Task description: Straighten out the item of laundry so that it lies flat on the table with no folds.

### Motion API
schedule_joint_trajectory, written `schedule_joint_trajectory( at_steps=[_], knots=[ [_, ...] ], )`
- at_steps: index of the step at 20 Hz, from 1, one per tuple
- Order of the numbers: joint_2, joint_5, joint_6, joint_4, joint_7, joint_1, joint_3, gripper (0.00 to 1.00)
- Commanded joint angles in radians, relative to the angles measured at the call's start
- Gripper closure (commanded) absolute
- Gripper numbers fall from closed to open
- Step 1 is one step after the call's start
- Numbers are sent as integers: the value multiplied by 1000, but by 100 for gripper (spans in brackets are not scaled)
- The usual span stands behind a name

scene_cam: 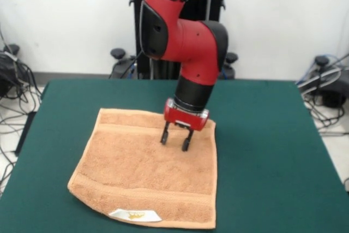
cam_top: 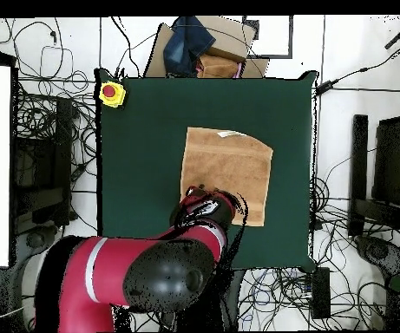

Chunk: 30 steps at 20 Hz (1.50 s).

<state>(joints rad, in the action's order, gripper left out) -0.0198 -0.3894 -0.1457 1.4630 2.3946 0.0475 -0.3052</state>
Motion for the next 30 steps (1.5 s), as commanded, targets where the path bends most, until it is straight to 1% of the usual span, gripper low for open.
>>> schedule_joint_trajectory(
  at_steps=[1,9,16,20,25,28,30],
  knots=[
    [-5,8,-22,-18,73,20,227,0],
    [-1,18,-23,-28,74,30,232,0],
    [17,9,-43,-36,69,27,227,0],
    [28,32,-50,-44,83,50,224,0],
    [22,45,-23,5,98,88,235,0],
    [32,42,-21,40,102,115,223,0],
    [25,26,-15,80,101,122,221,0]
  ],
)
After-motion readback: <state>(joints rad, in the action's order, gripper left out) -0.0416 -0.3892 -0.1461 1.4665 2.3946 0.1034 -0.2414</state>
